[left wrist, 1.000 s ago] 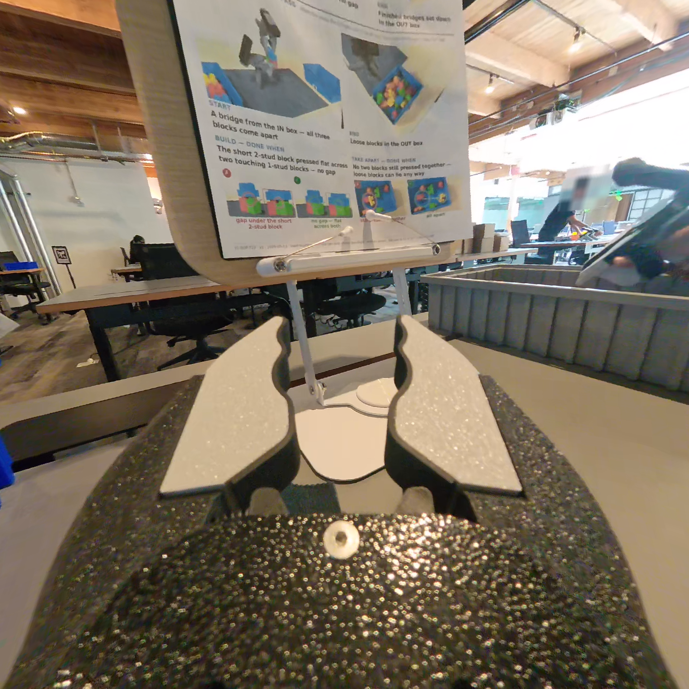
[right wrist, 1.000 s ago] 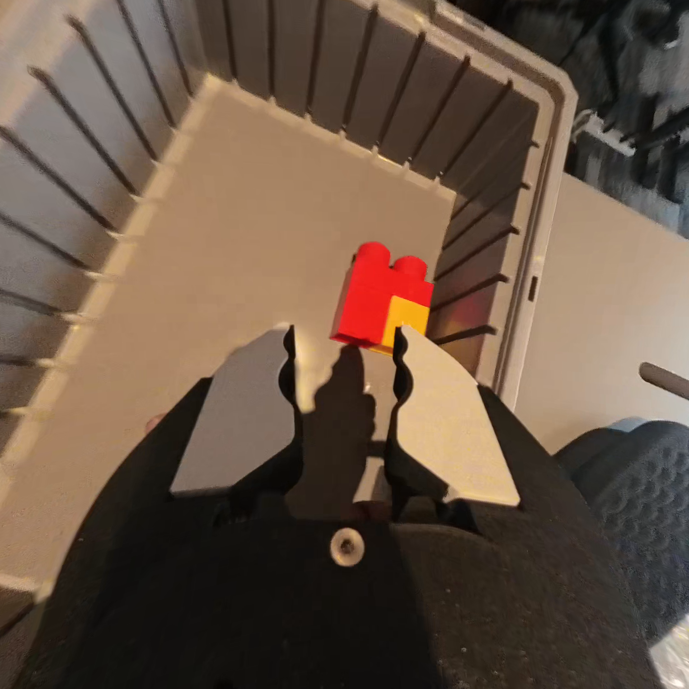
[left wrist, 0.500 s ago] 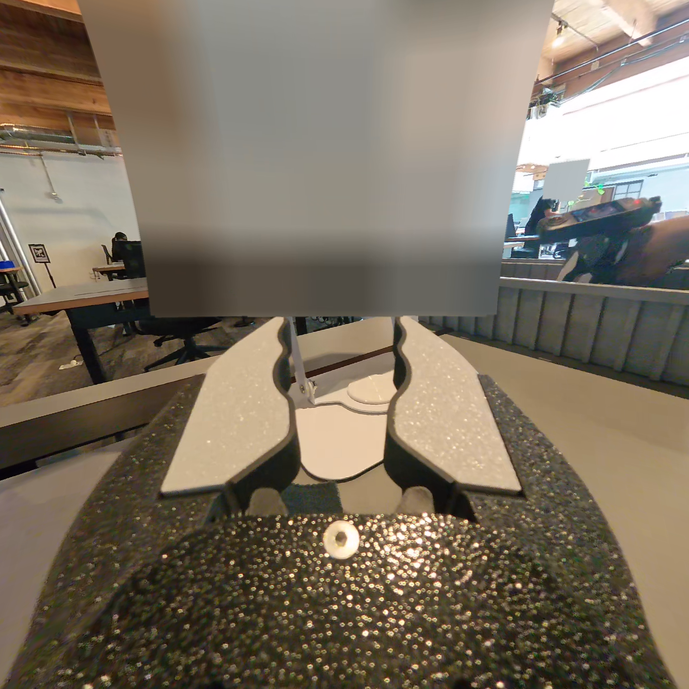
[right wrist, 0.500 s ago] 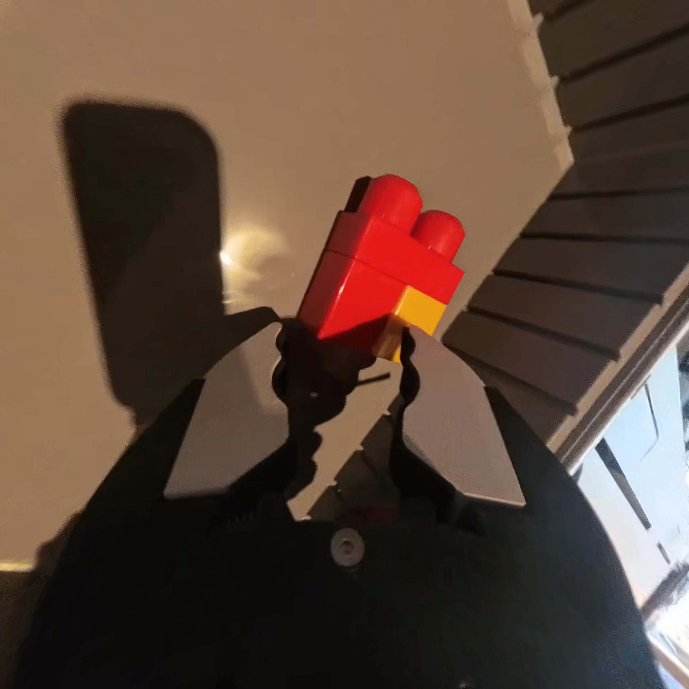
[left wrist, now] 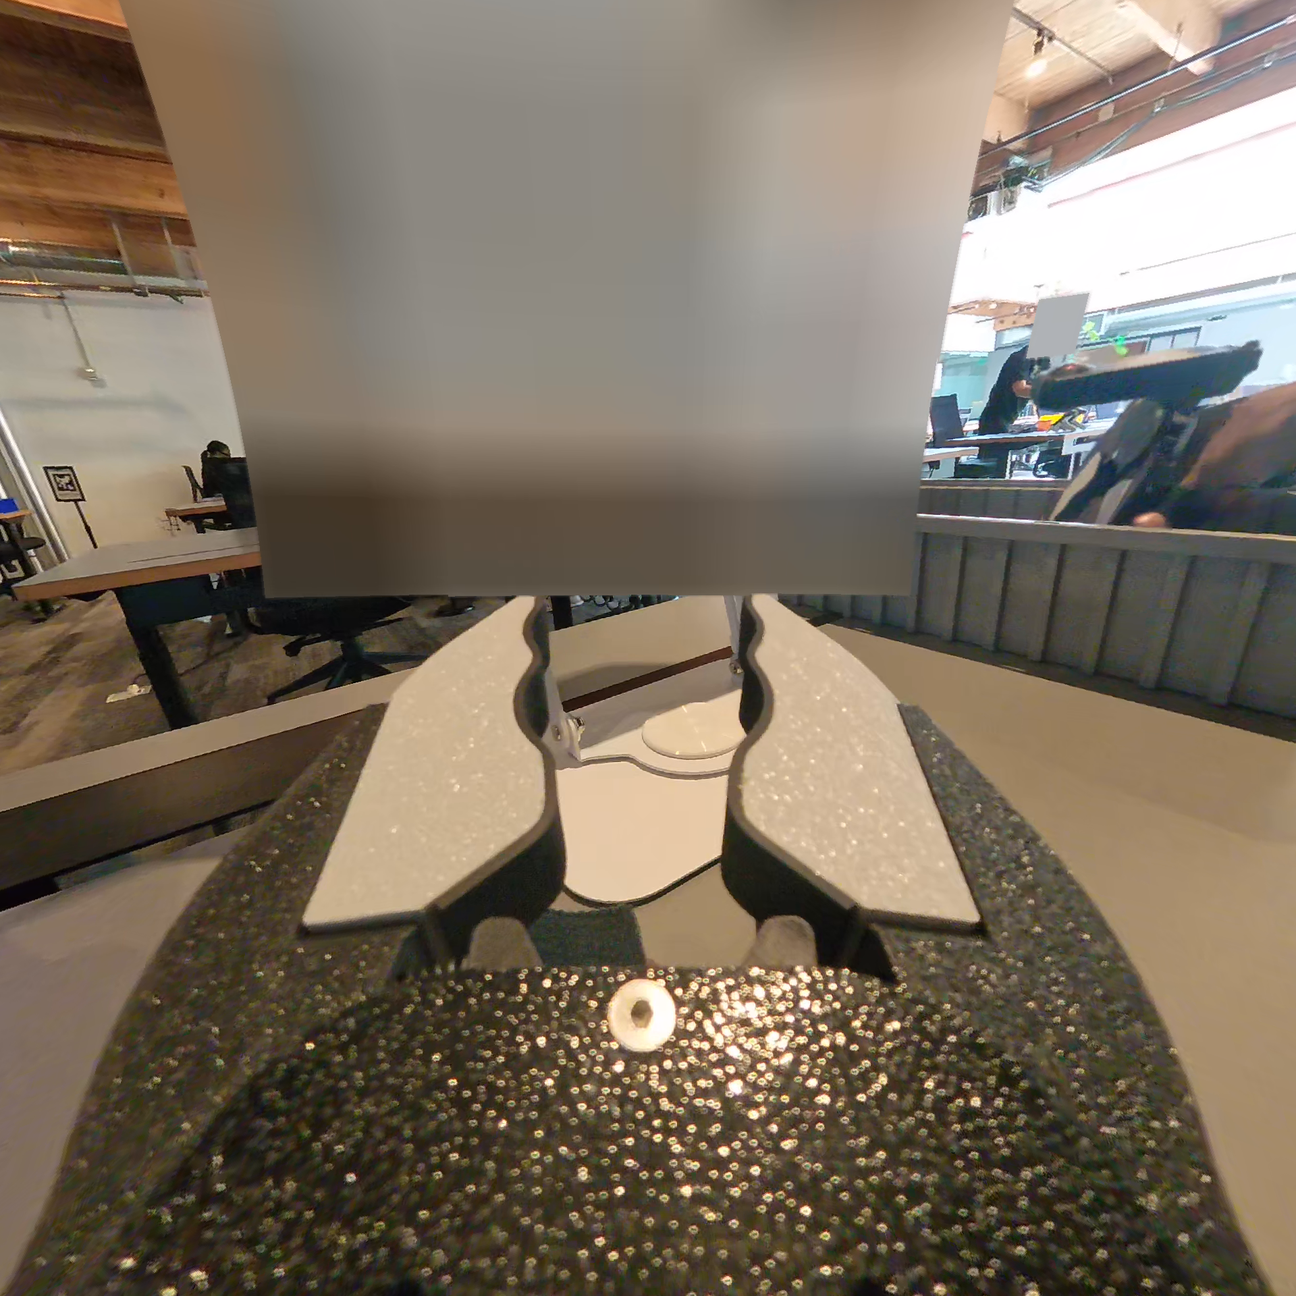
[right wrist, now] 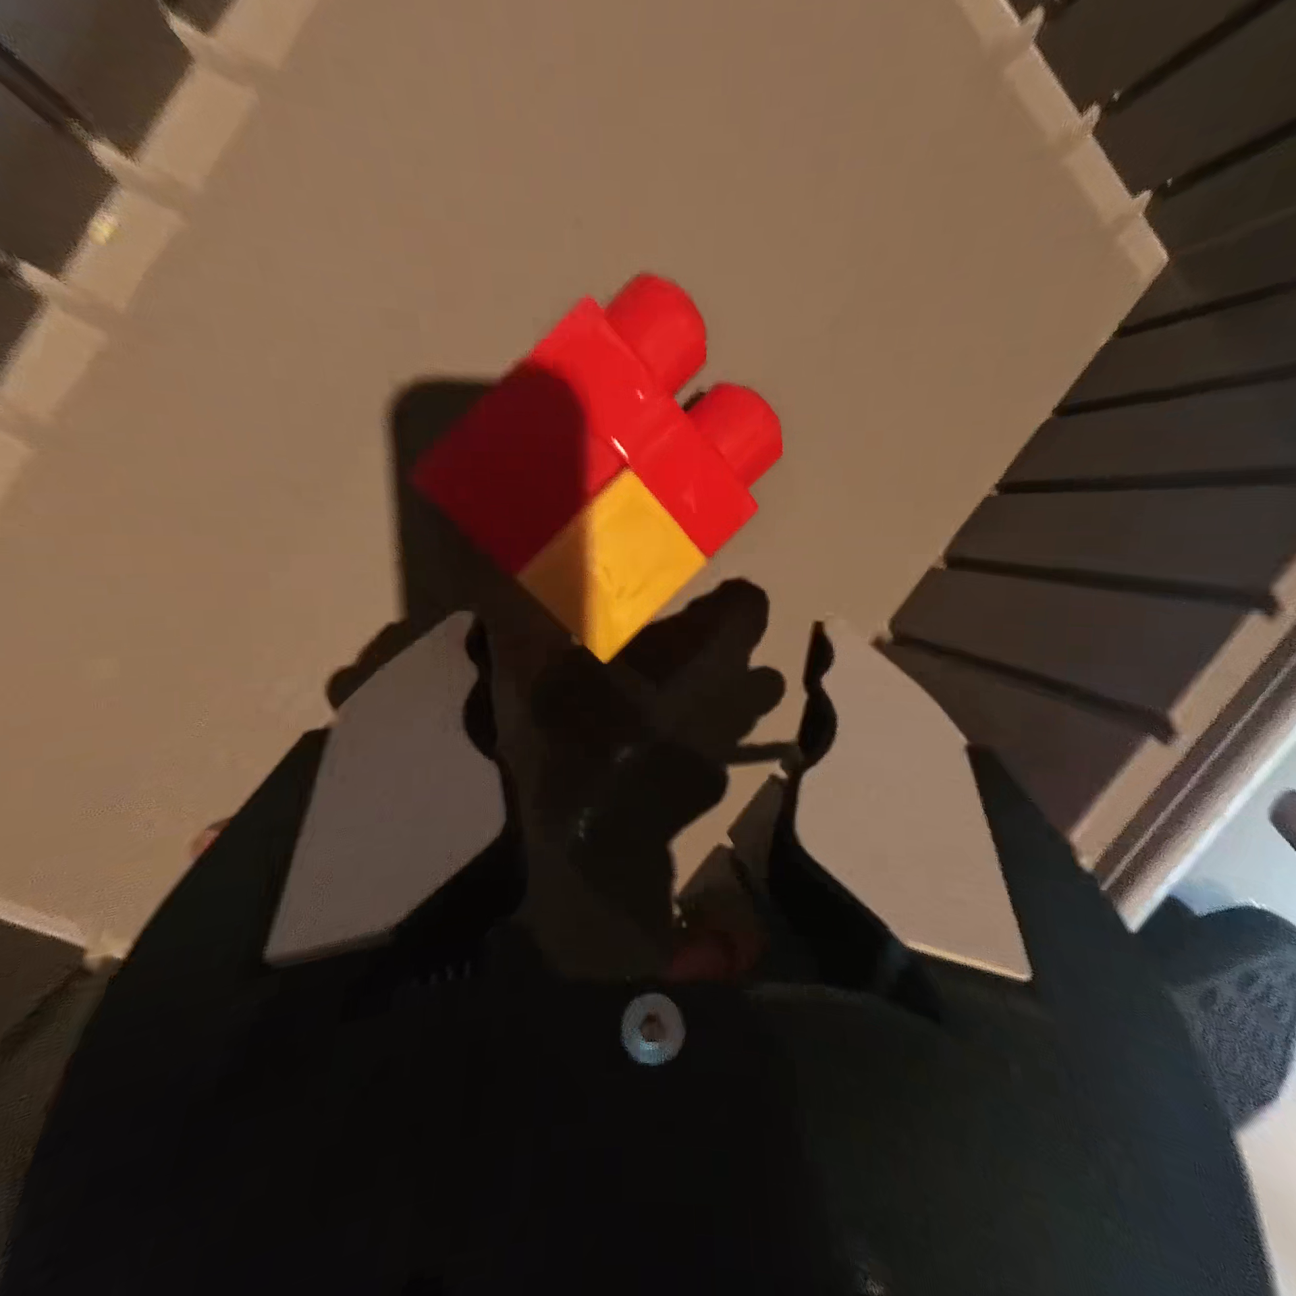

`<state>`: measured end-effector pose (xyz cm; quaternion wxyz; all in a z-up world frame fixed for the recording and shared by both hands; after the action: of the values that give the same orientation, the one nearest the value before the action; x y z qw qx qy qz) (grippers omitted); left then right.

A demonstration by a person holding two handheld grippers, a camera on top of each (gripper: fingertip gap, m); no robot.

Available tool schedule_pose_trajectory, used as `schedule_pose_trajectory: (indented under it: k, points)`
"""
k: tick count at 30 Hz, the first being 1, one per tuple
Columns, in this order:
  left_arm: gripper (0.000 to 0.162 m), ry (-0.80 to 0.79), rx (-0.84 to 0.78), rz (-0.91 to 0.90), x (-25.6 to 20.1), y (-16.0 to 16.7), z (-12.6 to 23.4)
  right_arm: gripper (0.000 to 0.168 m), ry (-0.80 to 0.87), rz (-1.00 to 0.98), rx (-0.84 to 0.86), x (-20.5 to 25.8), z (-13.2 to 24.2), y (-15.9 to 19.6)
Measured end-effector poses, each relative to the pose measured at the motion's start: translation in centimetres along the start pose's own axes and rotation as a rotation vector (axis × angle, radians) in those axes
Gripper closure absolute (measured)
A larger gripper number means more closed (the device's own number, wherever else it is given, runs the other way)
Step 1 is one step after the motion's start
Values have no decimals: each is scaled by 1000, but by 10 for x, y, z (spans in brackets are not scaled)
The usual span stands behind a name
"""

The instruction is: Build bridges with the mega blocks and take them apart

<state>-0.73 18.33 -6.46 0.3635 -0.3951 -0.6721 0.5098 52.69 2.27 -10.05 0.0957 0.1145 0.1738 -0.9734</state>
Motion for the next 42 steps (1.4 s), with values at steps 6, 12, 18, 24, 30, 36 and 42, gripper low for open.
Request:
schedule_pose_trajectory:
  k: [6, 12, 18, 24, 30, 36, 42]
  points:
    - [111, 6, 9, -6, -1, 1, -1, 113, 100, 54, -63, 5, -2, 0]
    - [111, 1, 4, -10, -1, 0, -1, 143, 170, 86, -66, 5, -14, -6]
    - [112, 4, 8, -11, -1, 1, -1, 155, 202, 124, -99, 6, -13, -15]
    - [113, 6, 2, -11, -2, 0, -1, 161, 183, 94, -199, 14, 5, -26]
    - [114, 11, -7, -5, -4, -1, 0, 162, 180, 91, -296, 30, 41, -33]
    - [114, 43, -27, -13, -12, -5, -1, 162, 208, 100, -459, 49, 104, -35]
    - [108, 335, -53, 217, -47, -14, -7, 162, 300, 259, -692, 111, 186, -41]
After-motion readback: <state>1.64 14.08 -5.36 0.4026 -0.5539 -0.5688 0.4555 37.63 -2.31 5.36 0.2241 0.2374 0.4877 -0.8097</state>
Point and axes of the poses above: each gripper's, where its closed fingertips meet, z back along the fingers, y out of its underside, x = y × z across the jaws, the point moved 6 cm from there along z, back along the fingers, and after that the axes turned 2 degrees about y, right-handed, at the moved point
